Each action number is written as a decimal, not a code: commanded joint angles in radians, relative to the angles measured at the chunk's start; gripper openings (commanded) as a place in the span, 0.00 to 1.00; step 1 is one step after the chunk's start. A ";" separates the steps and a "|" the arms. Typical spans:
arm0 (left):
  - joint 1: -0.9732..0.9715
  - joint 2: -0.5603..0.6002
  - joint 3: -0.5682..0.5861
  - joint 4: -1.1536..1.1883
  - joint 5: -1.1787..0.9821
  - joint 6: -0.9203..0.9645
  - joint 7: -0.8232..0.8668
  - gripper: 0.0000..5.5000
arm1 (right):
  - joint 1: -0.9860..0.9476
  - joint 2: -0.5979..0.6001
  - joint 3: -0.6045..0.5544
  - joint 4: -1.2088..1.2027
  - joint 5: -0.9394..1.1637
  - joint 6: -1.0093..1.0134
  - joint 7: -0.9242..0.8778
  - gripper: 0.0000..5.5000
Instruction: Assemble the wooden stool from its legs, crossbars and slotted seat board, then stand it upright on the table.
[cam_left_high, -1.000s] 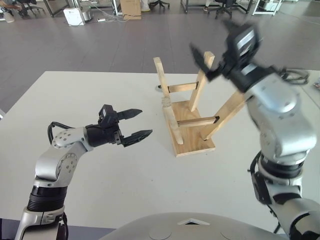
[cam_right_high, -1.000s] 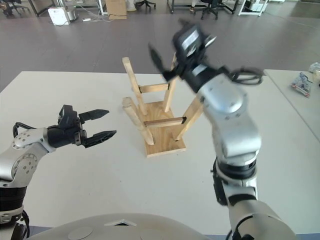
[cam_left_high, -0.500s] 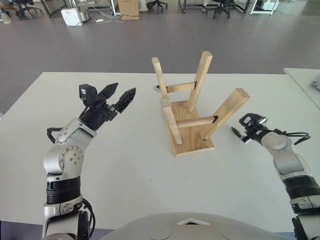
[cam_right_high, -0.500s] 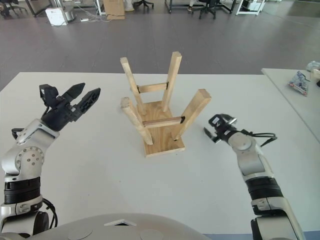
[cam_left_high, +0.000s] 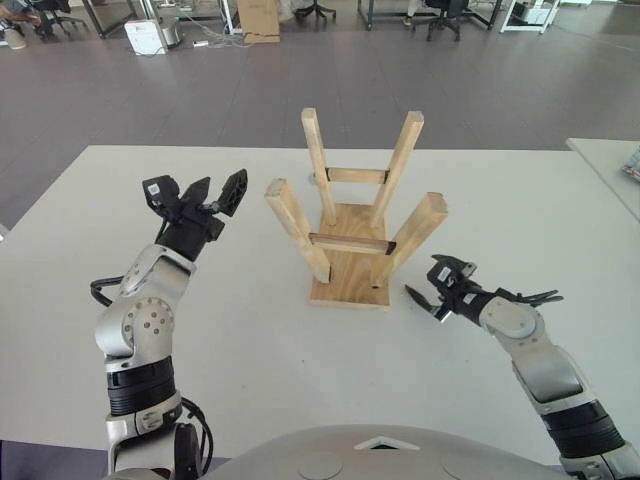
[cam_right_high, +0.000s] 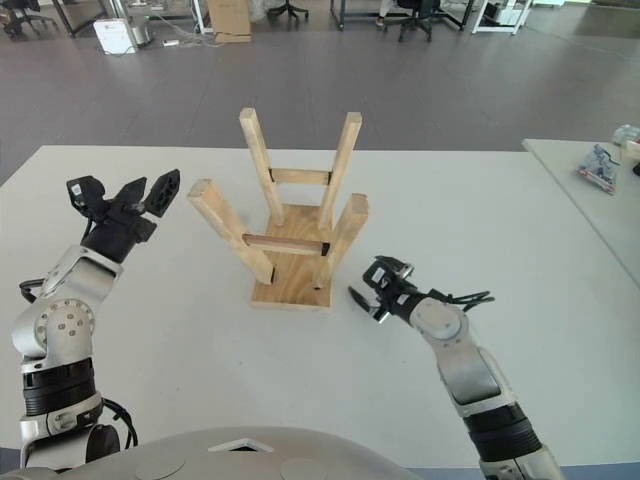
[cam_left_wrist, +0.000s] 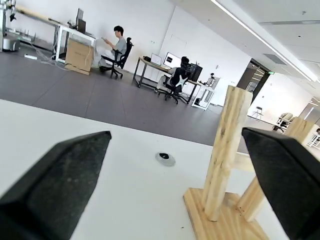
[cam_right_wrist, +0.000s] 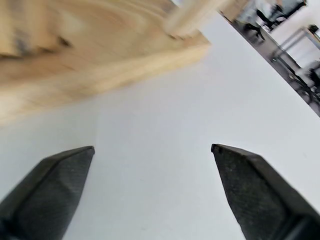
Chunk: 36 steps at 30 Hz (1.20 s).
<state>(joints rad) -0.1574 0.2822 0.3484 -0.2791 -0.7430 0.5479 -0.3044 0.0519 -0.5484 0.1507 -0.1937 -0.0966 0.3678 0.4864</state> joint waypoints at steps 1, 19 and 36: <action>-0.143 0.103 0.039 0.063 -0.002 -0.072 -0.108 0.88 | -0.204 0.014 -0.184 -0.013 0.150 0.094 0.006 0.80; 0.057 0.073 -0.376 -0.099 -0.299 0.429 0.203 0.88 | -0.261 0.244 -0.249 -0.401 1.057 0.689 -0.423 0.80; -0.633 0.091 -0.158 -0.109 -0.562 0.370 0.447 0.88 | -0.767 0.228 -0.511 -0.226 1.361 0.561 -0.562 0.80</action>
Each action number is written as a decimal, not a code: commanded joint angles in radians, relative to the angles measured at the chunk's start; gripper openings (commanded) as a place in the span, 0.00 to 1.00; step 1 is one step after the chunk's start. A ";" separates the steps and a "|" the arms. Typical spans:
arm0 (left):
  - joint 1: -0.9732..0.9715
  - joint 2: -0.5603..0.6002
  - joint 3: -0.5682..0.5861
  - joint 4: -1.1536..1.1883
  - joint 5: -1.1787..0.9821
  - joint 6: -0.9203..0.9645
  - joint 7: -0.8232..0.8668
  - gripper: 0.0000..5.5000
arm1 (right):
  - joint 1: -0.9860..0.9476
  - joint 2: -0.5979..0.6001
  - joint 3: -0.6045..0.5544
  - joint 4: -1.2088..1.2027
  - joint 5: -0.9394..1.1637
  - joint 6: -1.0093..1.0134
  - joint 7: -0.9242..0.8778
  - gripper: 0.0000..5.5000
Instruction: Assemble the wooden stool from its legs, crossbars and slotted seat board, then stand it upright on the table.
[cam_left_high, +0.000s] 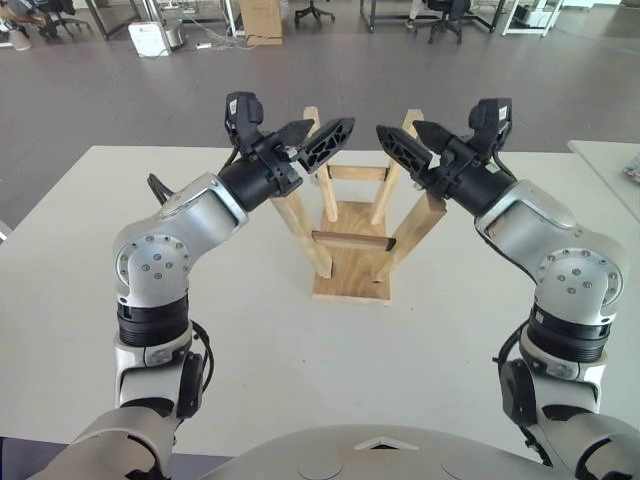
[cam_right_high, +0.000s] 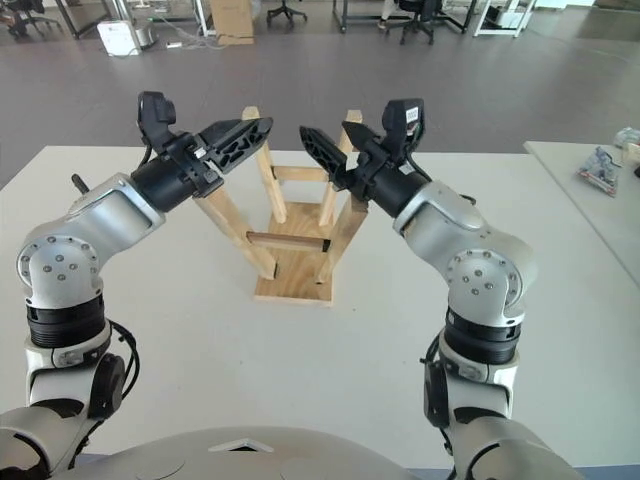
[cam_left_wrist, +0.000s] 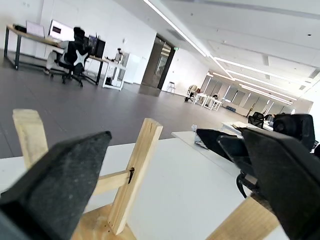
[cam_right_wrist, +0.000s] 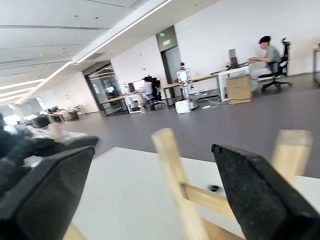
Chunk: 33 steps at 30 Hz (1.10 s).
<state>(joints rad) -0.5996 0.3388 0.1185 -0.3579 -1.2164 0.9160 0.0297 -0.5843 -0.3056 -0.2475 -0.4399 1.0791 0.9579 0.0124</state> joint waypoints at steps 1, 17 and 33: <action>-0.247 0.058 0.114 -0.028 -0.133 -0.008 0.144 0.88 | -0.160 -0.019 -0.147 0.020 0.264 -0.052 -0.119 0.80; 0.326 0.198 -0.146 -0.046 0.052 0.022 -0.105 0.88 | 0.230 -0.016 0.164 -0.094 0.220 -0.076 -0.270 0.80; 0.033 0.047 -0.038 -0.038 0.032 -0.026 -0.033 0.88 | 0.068 -0.069 0.084 0.056 0.001 -0.183 -0.165 0.80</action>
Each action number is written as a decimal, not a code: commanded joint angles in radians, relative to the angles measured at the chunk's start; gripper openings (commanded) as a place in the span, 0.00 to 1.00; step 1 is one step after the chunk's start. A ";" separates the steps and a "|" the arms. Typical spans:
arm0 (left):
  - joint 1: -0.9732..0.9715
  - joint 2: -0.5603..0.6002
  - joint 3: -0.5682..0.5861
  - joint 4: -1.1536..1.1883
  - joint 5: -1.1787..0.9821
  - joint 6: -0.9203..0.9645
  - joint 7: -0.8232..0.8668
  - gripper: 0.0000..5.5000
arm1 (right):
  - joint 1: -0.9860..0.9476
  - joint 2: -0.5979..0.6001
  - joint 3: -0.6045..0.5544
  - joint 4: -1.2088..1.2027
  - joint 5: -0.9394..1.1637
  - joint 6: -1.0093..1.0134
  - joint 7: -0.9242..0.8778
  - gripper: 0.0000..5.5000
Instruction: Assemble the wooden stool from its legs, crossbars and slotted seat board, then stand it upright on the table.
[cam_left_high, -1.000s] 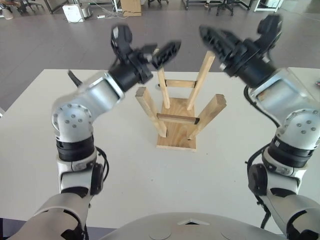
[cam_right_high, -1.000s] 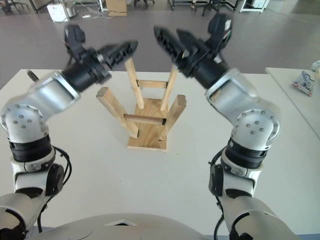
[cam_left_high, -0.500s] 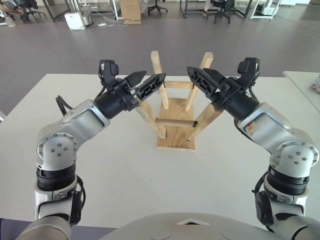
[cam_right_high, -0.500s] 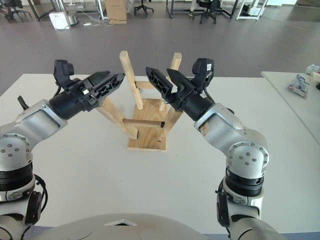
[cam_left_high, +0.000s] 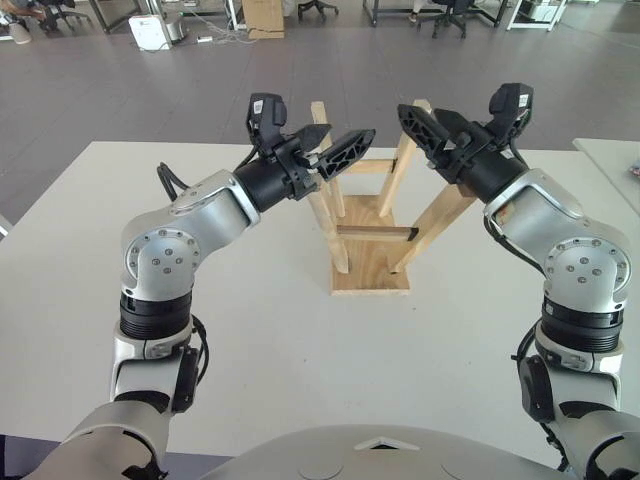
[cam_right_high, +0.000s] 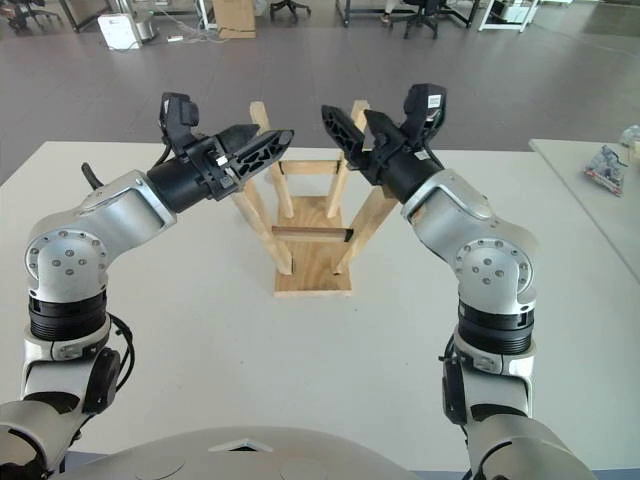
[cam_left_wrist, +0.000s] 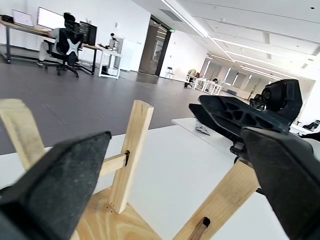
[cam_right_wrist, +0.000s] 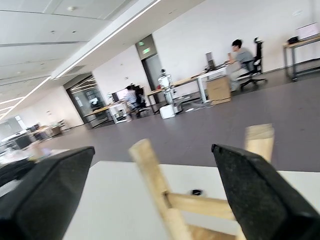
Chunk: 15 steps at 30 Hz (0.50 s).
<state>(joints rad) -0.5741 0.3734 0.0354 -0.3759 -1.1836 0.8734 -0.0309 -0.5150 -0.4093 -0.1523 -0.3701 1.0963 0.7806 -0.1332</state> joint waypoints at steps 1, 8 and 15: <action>0.013 0.022 0.070 -0.026 0.001 0.009 0.033 0.88 | -0.004 0.041 -0.020 -0.025 -0.017 -0.014 -0.025 0.80; 0.125 -0.020 0.183 -0.212 0.377 -0.319 0.123 0.88 | 0.118 0.074 -0.106 -0.077 -0.245 -0.144 -0.145 0.80; 0.543 -0.144 0.005 -0.374 0.819 -0.357 0.359 0.88 | 0.400 0.122 -0.043 -0.235 -0.613 -0.247 -0.231 0.80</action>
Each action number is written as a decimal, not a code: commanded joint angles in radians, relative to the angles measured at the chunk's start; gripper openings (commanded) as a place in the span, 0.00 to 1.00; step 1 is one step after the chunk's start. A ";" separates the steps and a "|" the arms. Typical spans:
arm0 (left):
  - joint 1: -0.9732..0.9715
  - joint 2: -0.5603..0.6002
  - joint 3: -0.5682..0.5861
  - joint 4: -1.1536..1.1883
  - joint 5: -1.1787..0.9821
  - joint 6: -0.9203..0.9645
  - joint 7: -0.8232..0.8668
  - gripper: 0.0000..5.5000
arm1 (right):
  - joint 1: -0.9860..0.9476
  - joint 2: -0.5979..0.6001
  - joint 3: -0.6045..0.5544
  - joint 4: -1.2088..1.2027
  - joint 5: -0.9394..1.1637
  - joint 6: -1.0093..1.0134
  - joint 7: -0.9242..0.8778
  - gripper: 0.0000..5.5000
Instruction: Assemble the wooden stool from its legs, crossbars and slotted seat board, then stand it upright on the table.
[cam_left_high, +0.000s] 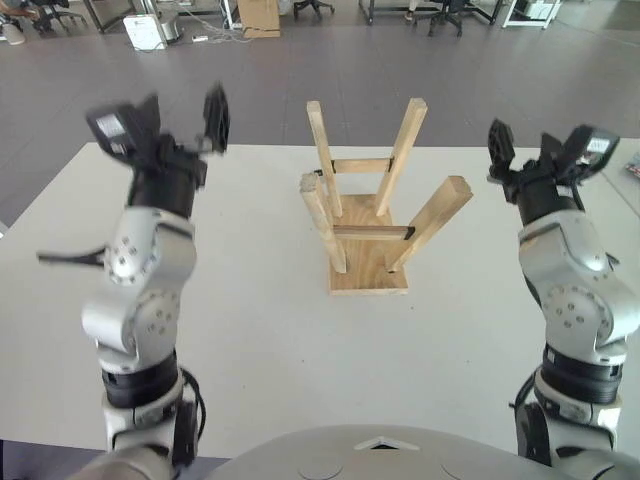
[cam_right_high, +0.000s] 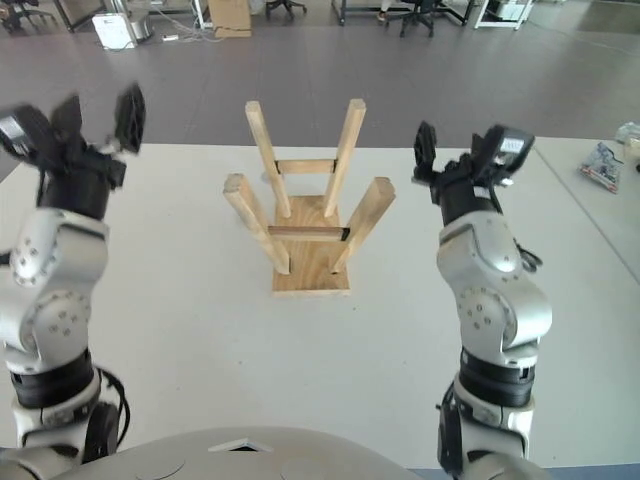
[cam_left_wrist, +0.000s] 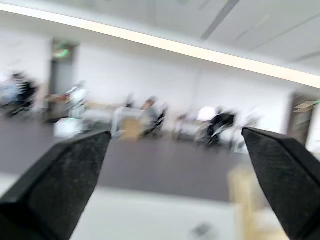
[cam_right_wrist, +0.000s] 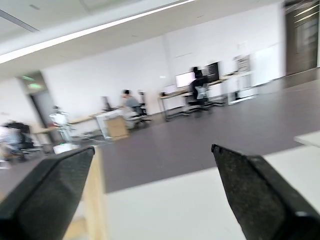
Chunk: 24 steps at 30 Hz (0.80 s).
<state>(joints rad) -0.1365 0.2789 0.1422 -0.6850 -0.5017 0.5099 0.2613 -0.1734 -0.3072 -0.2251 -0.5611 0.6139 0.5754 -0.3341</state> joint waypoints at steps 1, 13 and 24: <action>0.122 -0.067 -0.129 -0.071 0.171 0.008 0.075 0.88 | 0.065 0.023 0.055 -0.061 -0.158 -0.049 -0.012 0.80; -0.033 -0.130 -0.497 0.037 0.165 0.123 -0.210 0.88 | 0.081 0.031 0.330 -0.132 -0.192 0.040 0.225 0.80; 0.241 0.131 -0.085 0.092 0.168 0.037 -0.411 0.88 | 0.058 -0.016 0.127 0.050 -0.316 0.020 0.221 0.80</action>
<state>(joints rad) 0.0735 0.3595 -0.0570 -0.6301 -0.3301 0.5805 -0.1116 -0.1147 -0.3157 -0.0514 -0.5248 0.3136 0.5846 -0.1144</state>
